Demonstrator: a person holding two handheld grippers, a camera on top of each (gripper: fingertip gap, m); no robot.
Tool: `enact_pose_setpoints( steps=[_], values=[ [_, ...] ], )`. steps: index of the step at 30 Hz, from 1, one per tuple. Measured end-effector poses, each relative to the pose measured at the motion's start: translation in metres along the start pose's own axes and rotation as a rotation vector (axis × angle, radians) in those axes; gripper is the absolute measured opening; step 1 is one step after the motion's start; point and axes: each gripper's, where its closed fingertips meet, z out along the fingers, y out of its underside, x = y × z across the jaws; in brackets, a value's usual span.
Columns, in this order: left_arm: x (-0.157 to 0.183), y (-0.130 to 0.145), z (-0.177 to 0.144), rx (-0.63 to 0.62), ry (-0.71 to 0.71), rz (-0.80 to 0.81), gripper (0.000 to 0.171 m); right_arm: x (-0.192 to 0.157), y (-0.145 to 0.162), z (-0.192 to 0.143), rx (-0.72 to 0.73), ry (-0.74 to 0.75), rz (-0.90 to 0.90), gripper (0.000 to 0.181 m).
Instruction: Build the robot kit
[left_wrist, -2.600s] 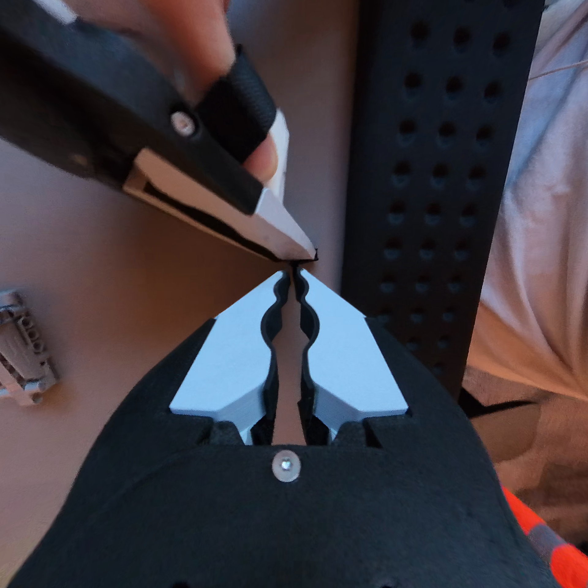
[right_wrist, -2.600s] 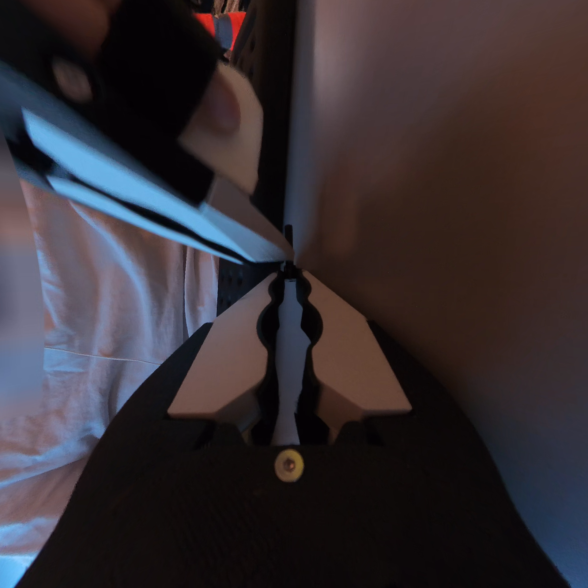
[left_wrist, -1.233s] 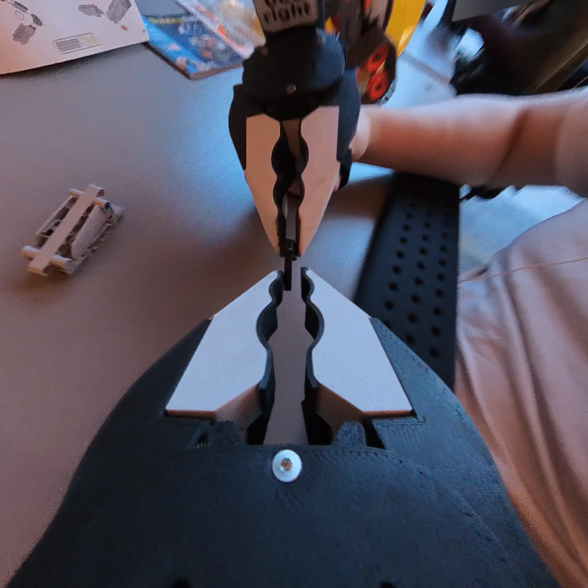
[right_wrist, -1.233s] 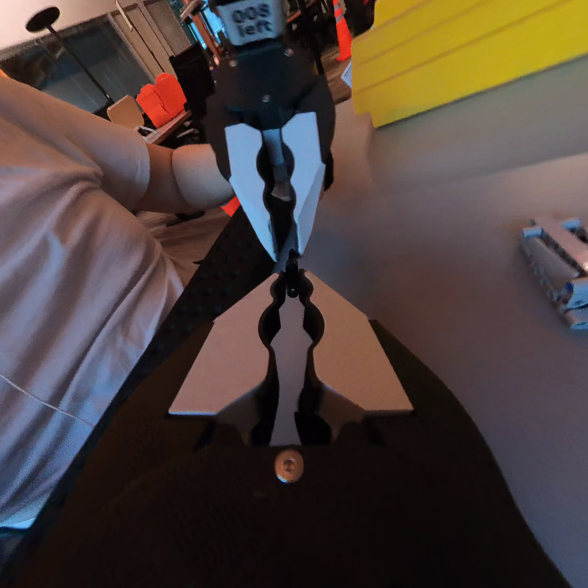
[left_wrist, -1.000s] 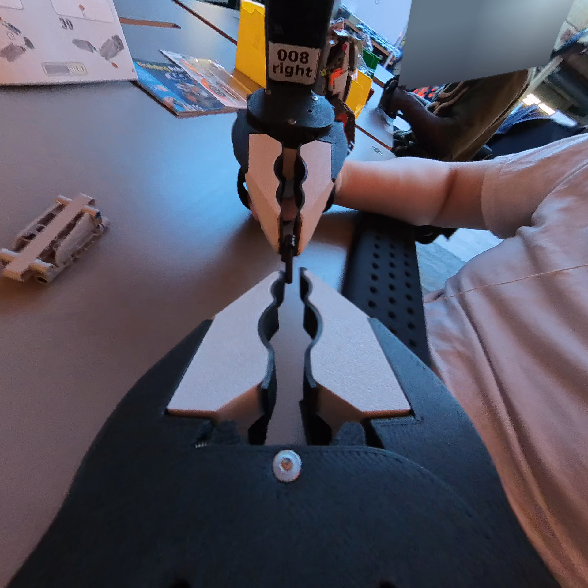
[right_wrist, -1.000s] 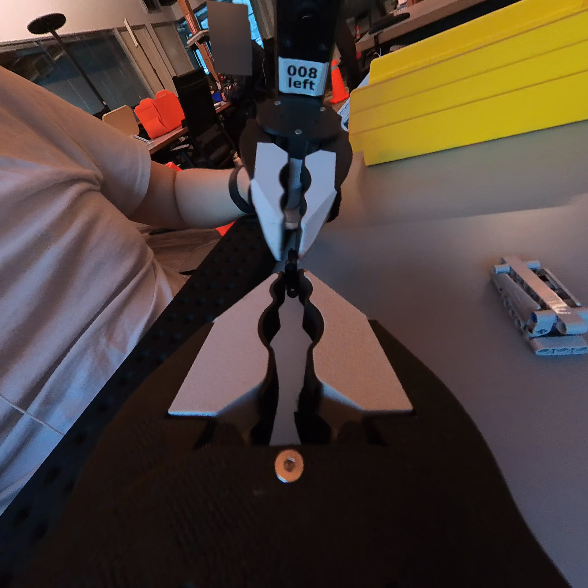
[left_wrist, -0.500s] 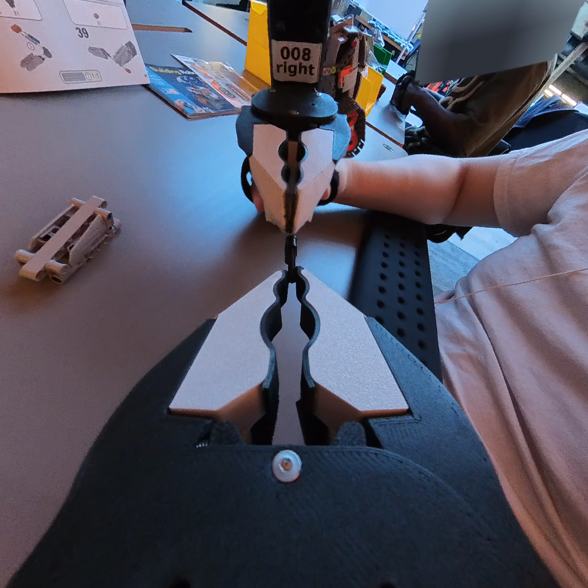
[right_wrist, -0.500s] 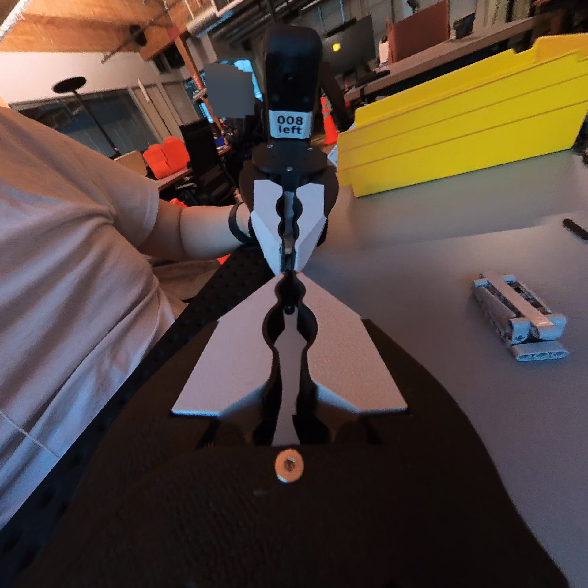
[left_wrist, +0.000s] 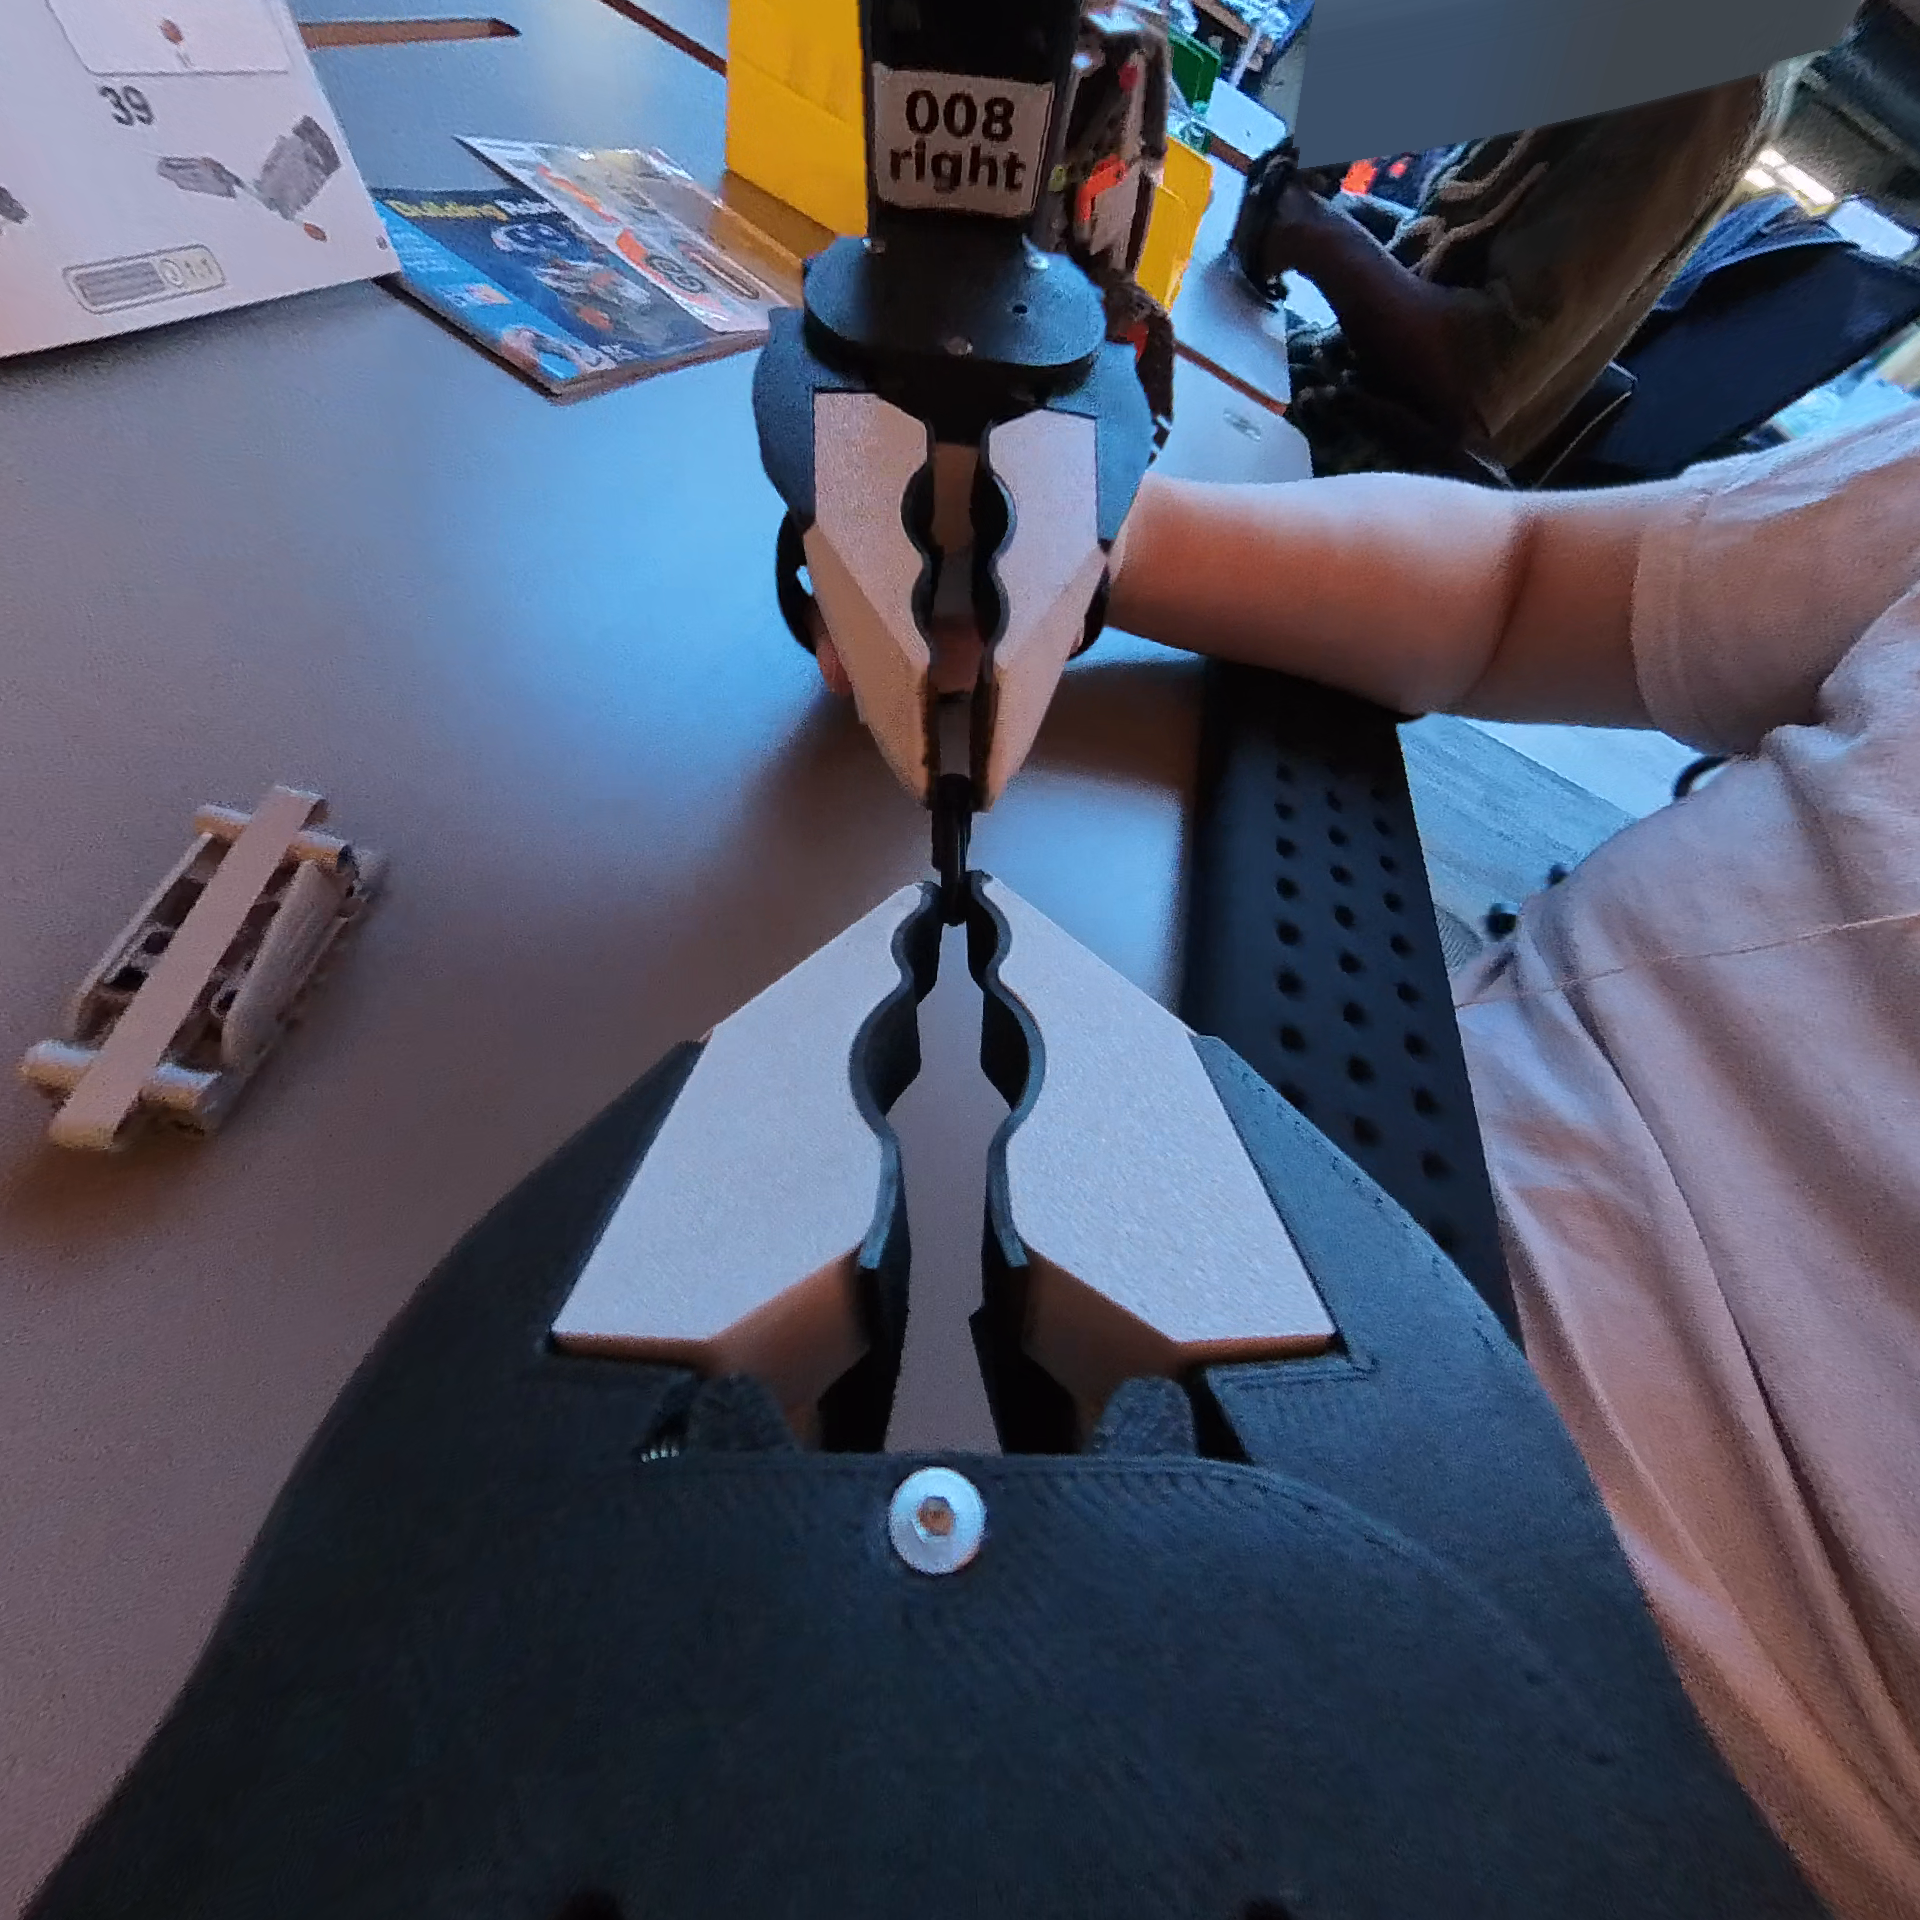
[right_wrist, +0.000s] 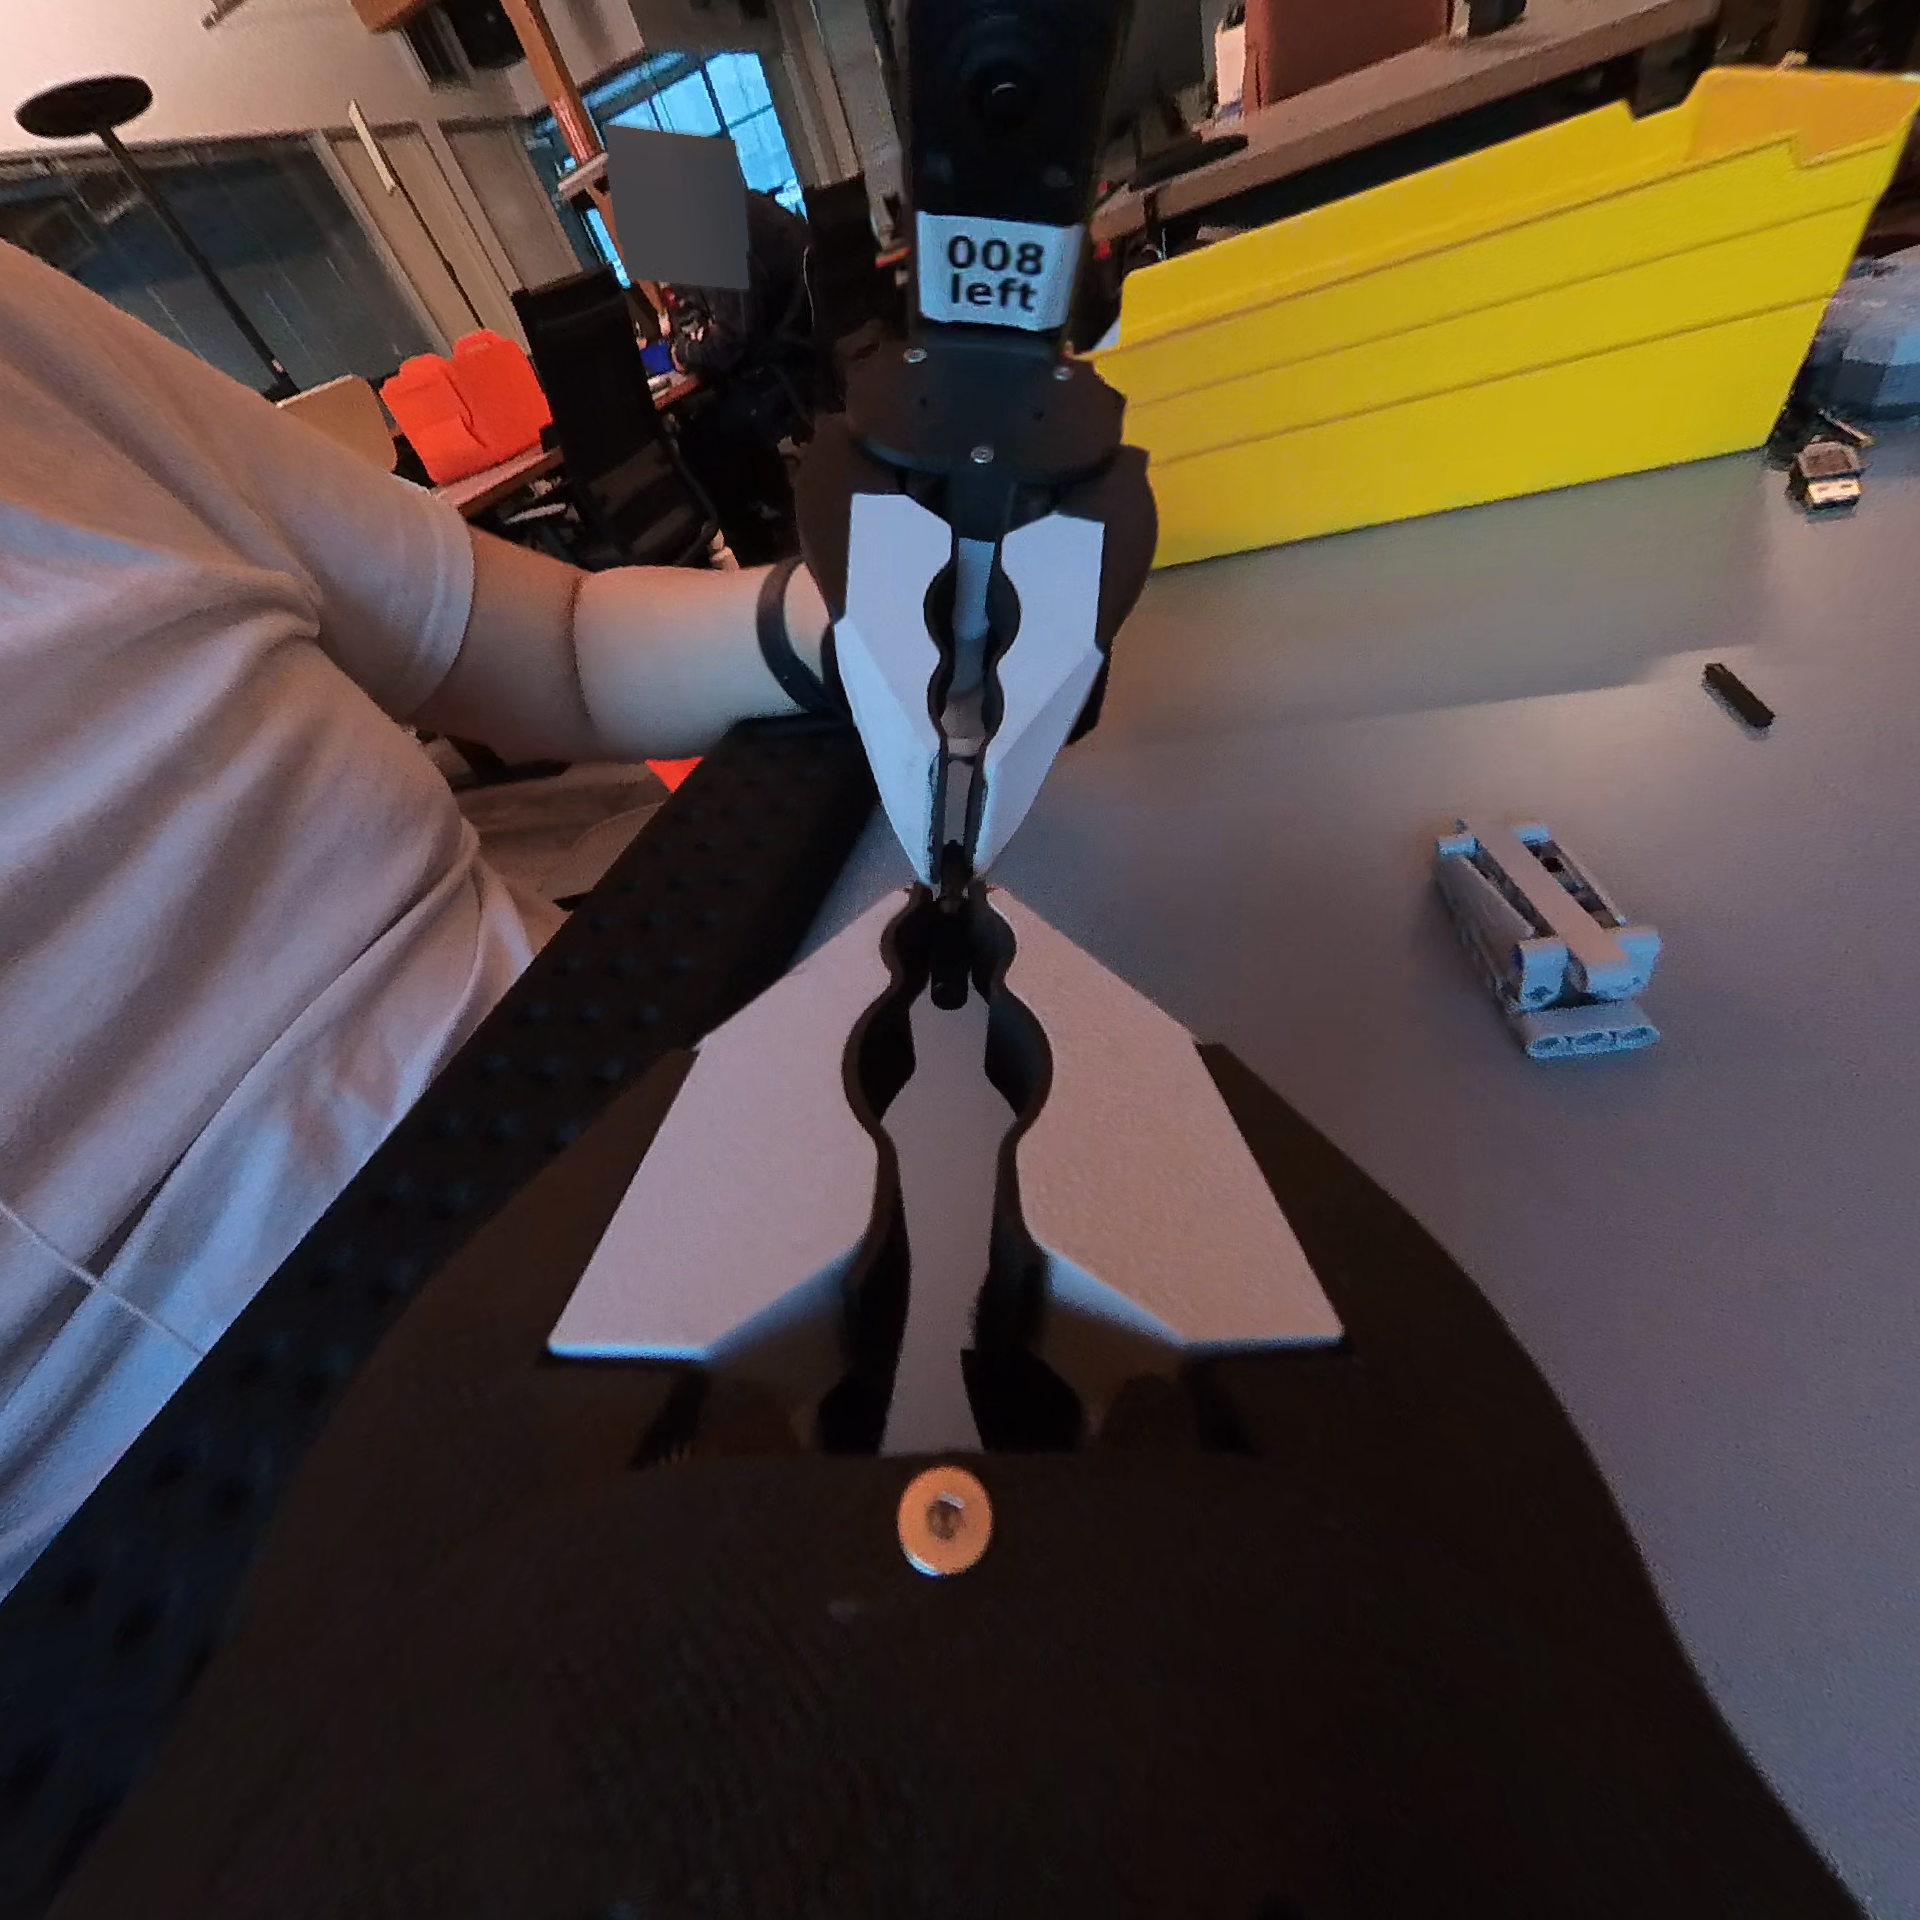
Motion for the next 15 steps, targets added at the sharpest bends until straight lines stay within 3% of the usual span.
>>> enact_pose_setpoints(
  steps=[6,13,15],
  values=[
    [-0.007,0.000,0.004,0.008,-0.005,0.014,0.002,0.005,0.002,-0.005,0.006,-0.007,0.030,0.012],
    [-0.002,-0.006,-0.008,0.086,-0.012,0.046,0.002,0.005,-0.001,-0.007,0.029,-0.026,0.035,0.000],
    [-0.002,-0.007,-0.009,0.091,-0.025,0.059,0.002,0.006,-0.004,-0.007,0.046,-0.007,0.013,0.010]
  ],
)
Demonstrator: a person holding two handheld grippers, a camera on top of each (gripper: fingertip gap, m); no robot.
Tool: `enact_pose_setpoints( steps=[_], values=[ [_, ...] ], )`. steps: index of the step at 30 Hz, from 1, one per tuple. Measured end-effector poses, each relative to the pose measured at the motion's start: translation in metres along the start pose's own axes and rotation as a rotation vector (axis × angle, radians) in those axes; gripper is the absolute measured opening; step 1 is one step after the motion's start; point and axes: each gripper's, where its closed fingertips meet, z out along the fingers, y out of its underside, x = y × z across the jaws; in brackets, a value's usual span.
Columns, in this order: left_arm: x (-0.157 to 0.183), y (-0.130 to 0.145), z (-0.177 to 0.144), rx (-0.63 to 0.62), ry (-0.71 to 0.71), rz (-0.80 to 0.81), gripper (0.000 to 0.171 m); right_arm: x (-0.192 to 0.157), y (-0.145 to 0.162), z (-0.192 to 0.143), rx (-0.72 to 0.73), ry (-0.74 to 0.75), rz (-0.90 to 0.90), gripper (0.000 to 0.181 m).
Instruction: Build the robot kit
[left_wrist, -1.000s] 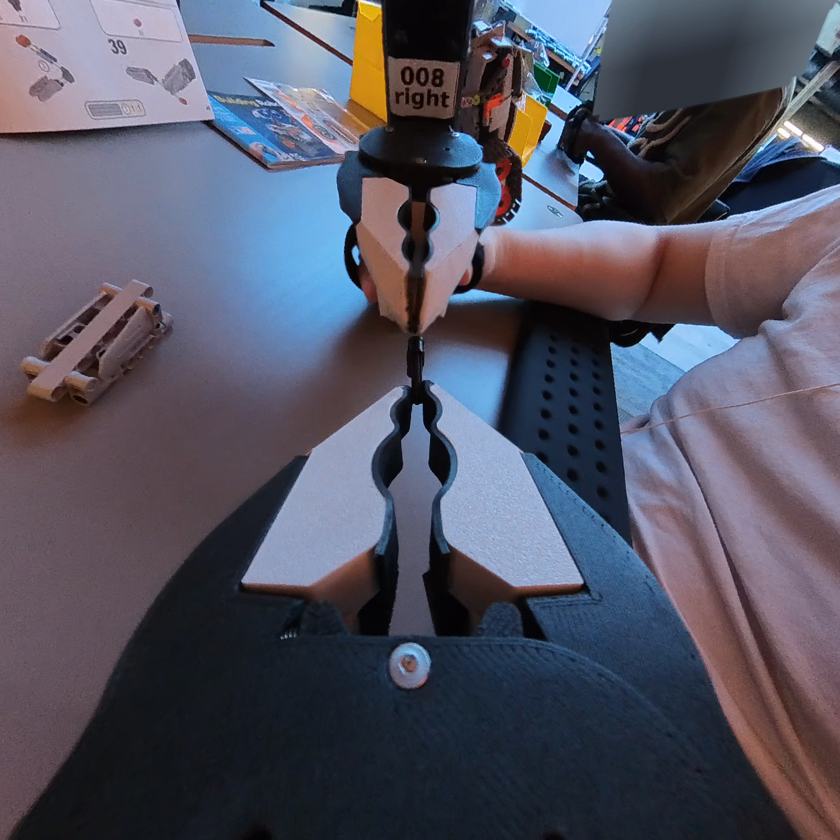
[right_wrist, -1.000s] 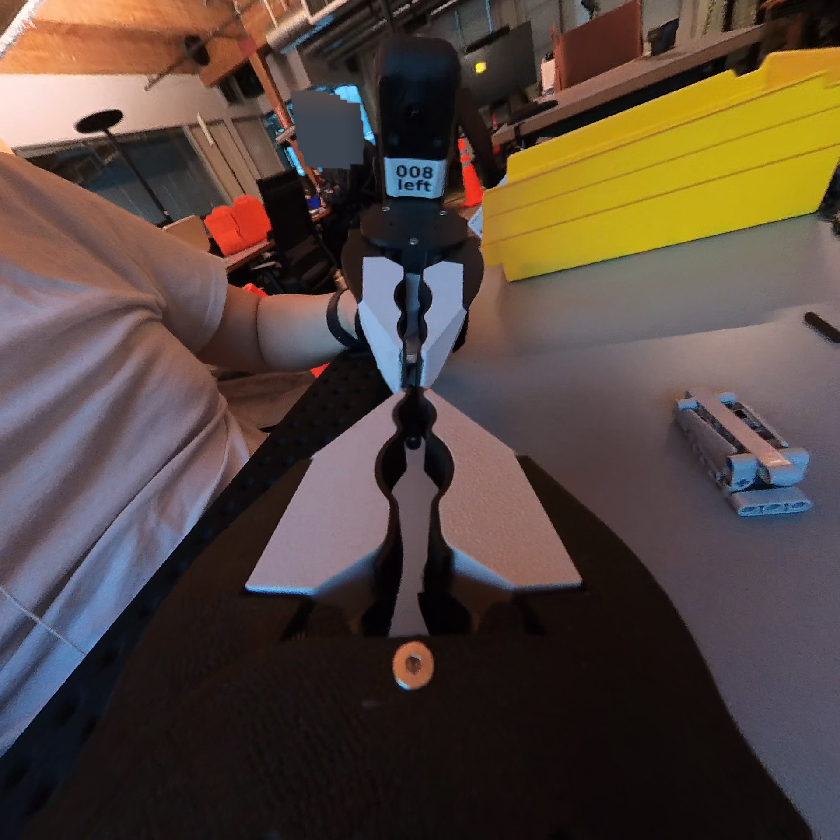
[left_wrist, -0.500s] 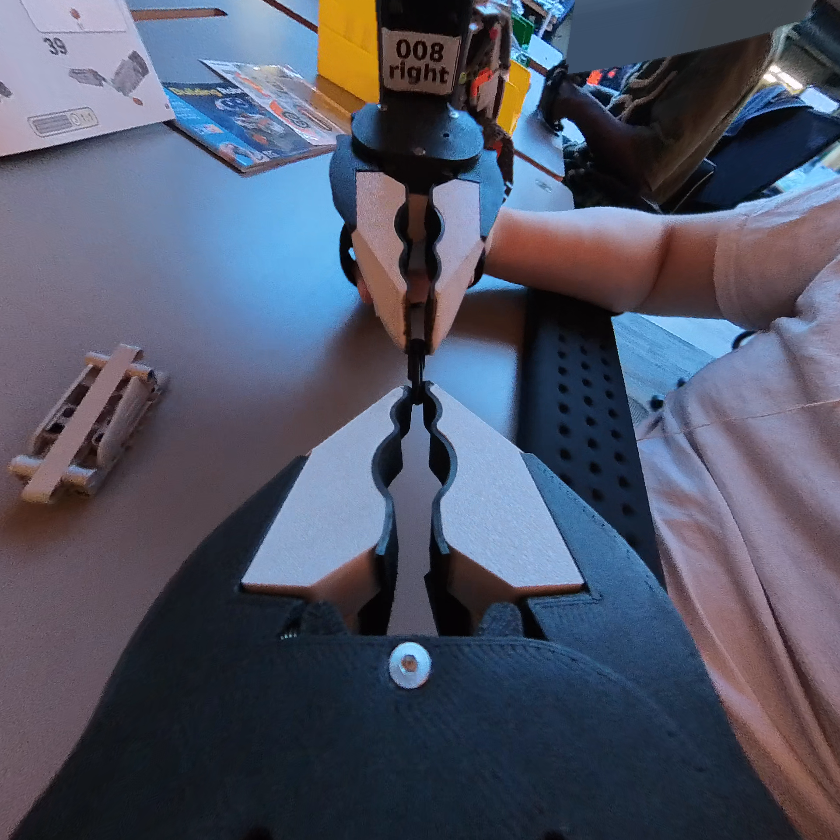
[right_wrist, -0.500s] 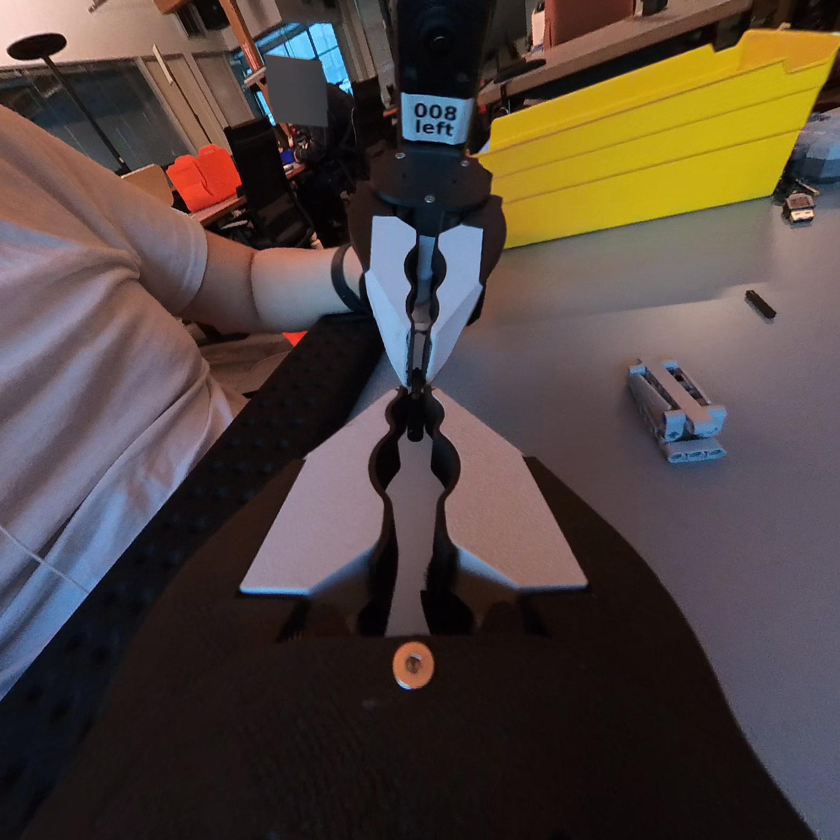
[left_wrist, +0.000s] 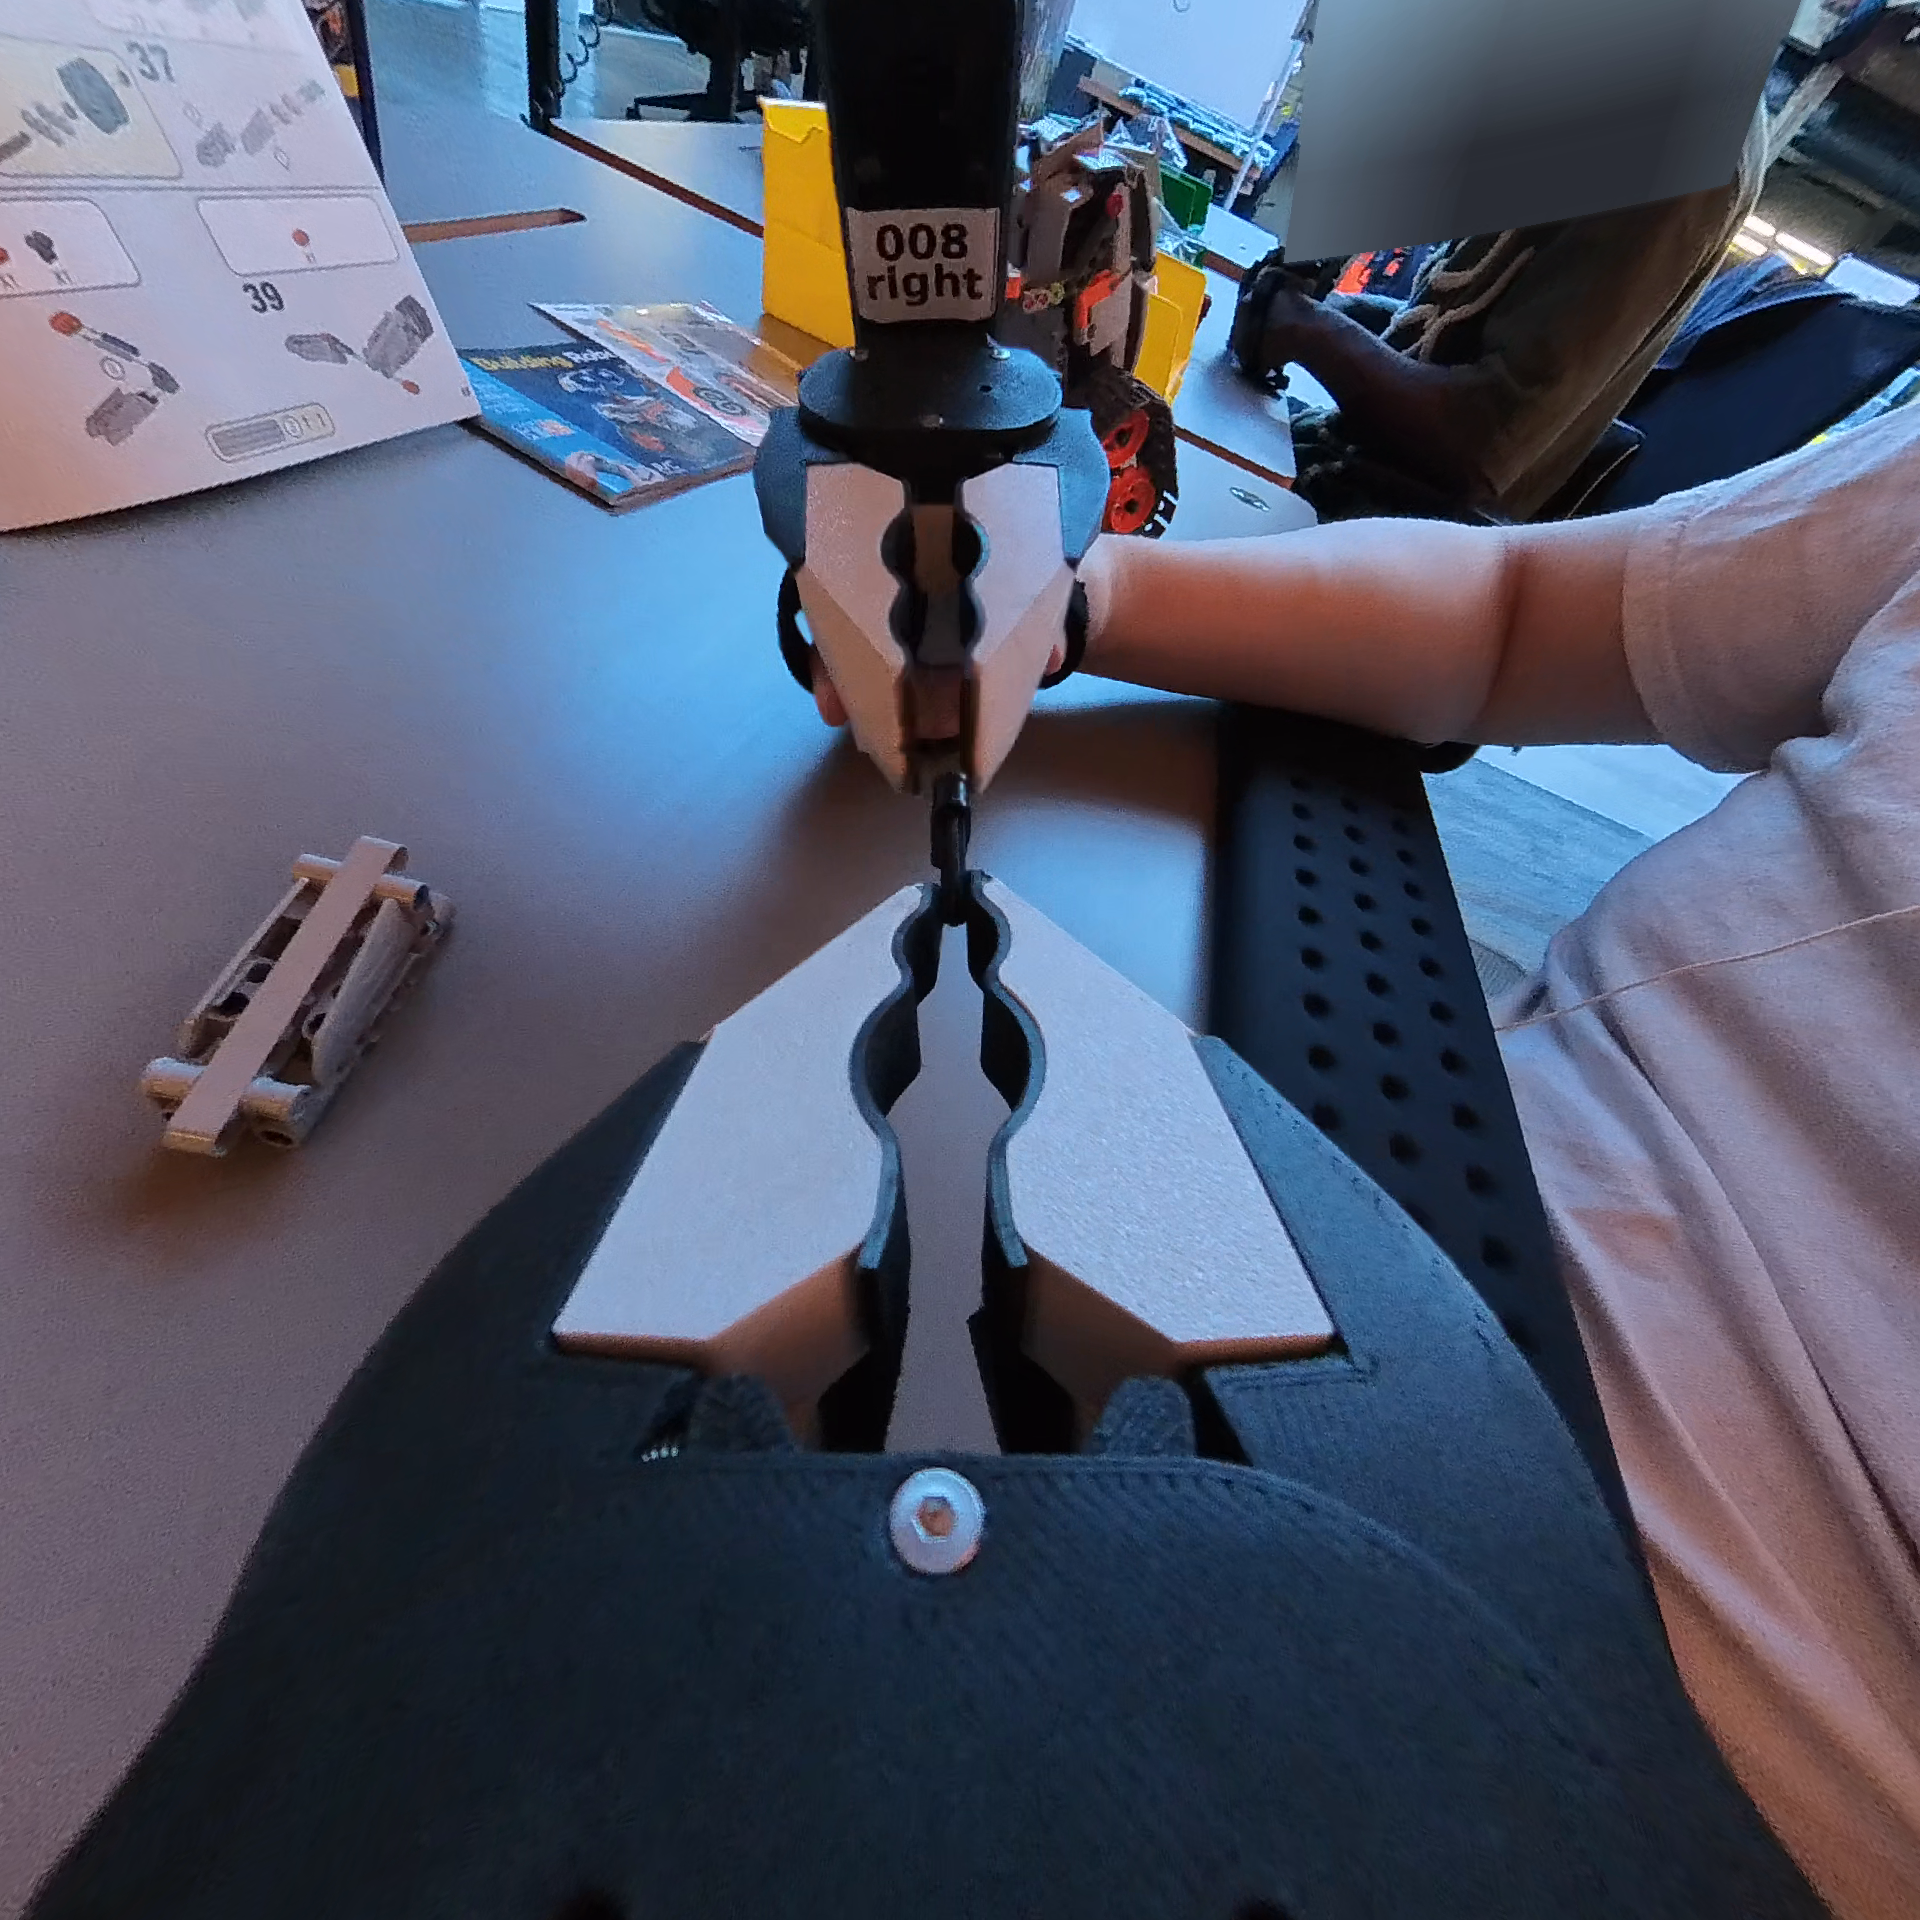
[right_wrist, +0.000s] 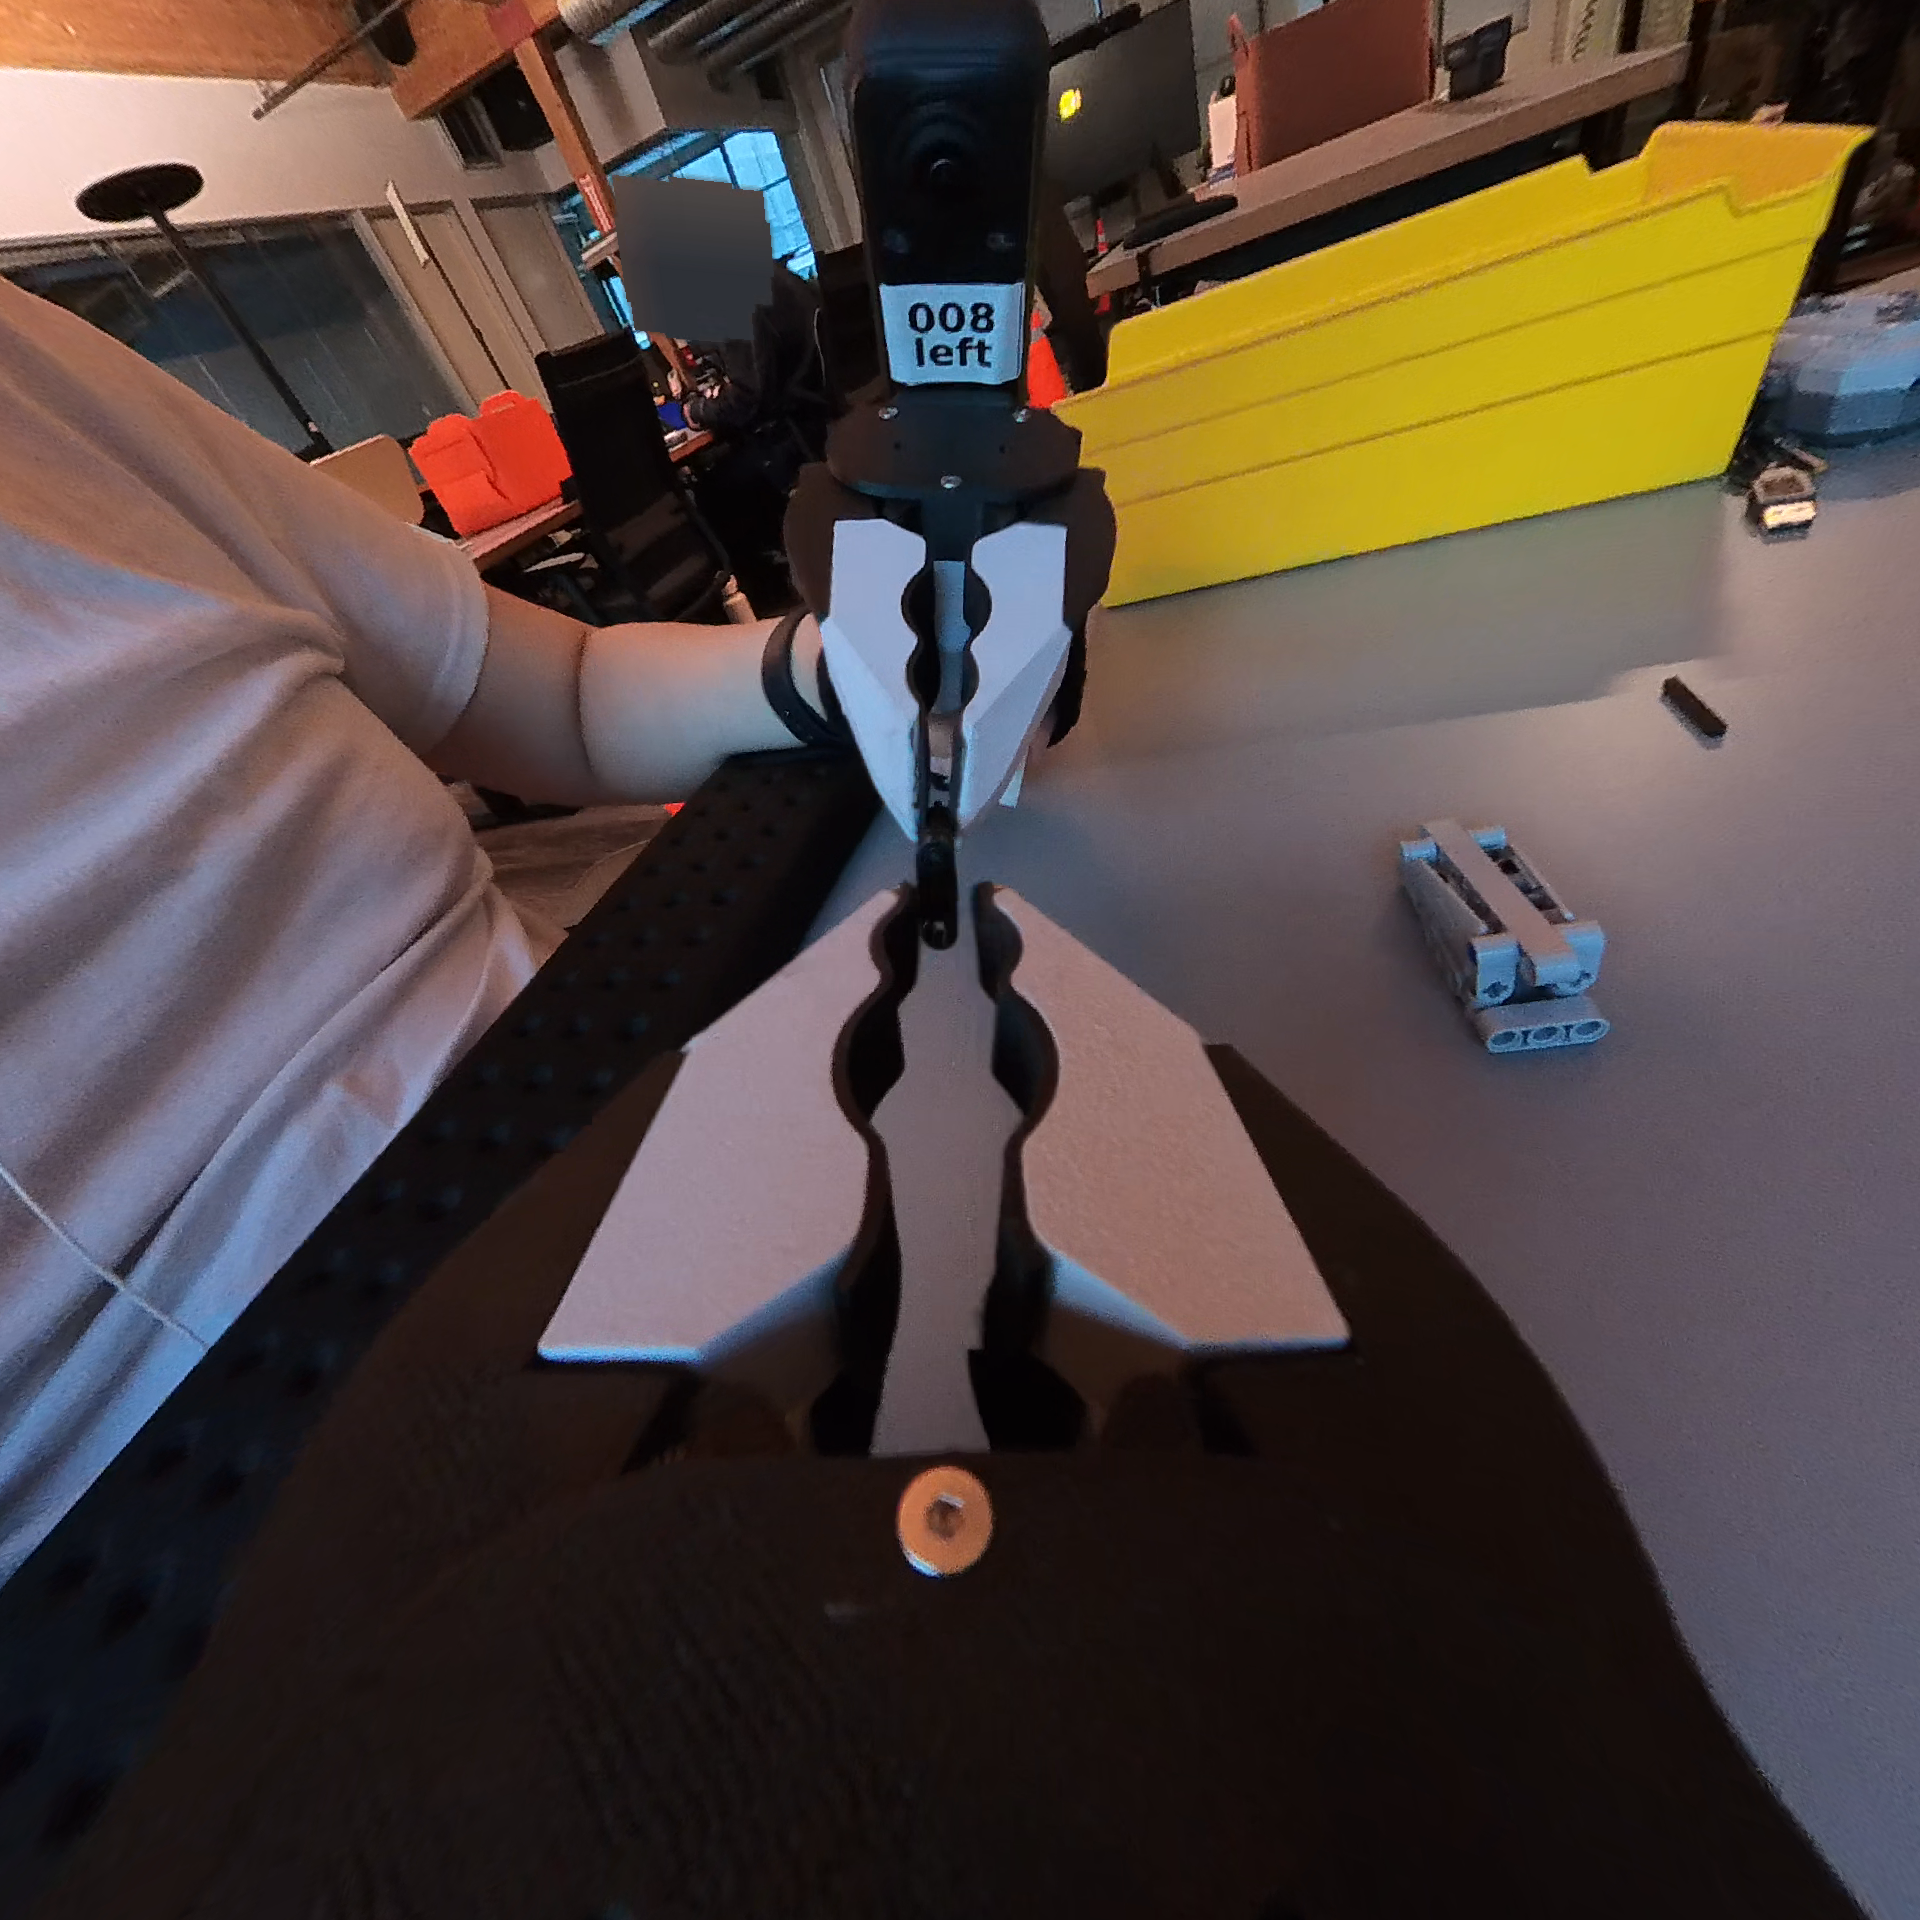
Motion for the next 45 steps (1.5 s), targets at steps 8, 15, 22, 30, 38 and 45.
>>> enact_pose_setpoints(
  steps=[8,15,22,30,38,45],
  values=[
    [0.001,0.001,0.002,-0.004,0.001,0.002,0.002,-0.004,-0.002,0.008,0.012,-0.030,0.018,0.009],
    [-0.002,0.003,0.002,-0.014,-0.019,-0.014,0.002,0.000,0.001,0.010,-0.018,0.010,0.018,0.006],
    [0.000,0.010,0.005,-0.035,0.016,-0.036,0.002,-0.002,0.007,0.011,-0.049,-0.011,0.034,0.006],
    [-0.001,0.006,0.002,0.005,0.016,-0.003,0.002,-0.002,0.003,0.012,-0.027,0.021,-0.031,0.006],
    [0.002,0.006,0.003,0.002,-0.008,0.006,0.002,-0.004,-0.001,0.011,0.005,0.012,-0.022,0.006],
    [0.004,0.001,0.002,0.033,0.022,-0.010,0.002,-0.007,0.000,0.017,0.001,0.001,-0.030,0.006]
  ],
)
